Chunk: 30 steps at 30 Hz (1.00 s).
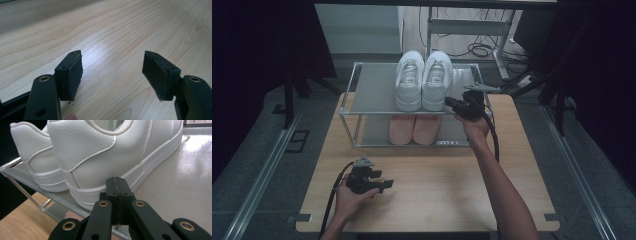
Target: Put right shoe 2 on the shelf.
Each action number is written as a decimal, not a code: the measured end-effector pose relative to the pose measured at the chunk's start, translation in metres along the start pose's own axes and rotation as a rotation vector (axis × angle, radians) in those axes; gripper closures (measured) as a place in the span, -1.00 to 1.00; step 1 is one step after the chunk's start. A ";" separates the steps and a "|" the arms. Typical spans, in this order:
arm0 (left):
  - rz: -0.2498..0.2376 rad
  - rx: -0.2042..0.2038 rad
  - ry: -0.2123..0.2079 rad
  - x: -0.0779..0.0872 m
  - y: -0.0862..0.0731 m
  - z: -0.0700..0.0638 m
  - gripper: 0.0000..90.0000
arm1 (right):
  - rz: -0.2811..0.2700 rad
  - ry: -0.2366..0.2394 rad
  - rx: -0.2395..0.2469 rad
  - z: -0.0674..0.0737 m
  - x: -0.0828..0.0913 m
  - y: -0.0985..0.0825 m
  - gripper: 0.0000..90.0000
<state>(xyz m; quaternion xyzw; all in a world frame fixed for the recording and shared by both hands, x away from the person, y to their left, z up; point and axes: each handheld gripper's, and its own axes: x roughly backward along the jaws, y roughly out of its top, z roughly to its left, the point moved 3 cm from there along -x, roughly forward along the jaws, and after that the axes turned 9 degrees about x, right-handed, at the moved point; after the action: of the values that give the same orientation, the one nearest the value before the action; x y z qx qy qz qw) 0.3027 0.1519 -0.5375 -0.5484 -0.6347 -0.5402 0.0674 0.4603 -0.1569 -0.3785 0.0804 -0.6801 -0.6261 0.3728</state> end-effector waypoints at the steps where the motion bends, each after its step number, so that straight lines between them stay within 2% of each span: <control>1: 0.002 0.000 0.001 0.000 0.000 0.000 -0.27 | 0.003 0.003 -0.003 0.000 0.000 0.000 0.99; 2: 0.003 -0.011 0.002 -0.001 0.000 0.001 -0.27 | 0.002 0.004 -0.007 -0.001 0.000 0.000 0.99; 7: 0.004 -0.011 0.000 -0.001 0.000 0.000 -0.27 | -0.002 0.006 -0.006 -0.001 0.000 -0.001 0.99; 10: -0.003 0.007 -0.004 0.000 0.000 0.000 -0.27 | -0.006 0.014 -0.013 -0.002 0.001 -0.002 0.99; 16: -0.004 0.006 -0.003 0.000 0.002 0.001 -0.27 | -0.024 0.015 0.003 -0.002 0.009 -0.002 0.91; 25: -0.017 0.011 0.000 0.003 0.003 0.001 -0.27 | -0.087 0.028 0.026 -0.004 0.033 -0.003 0.48; 30: -0.019 0.014 0.000 0.006 0.001 0.000 -0.27 | -0.104 0.044 0.035 -0.003 0.046 -0.008 0.35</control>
<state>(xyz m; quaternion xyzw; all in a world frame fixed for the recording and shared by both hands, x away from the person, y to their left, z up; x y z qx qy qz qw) 0.3011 0.1551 -0.5325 -0.5417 -0.6439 -0.5363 0.0662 0.4268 -0.1872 -0.3678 0.1359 -0.6774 -0.6307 0.3533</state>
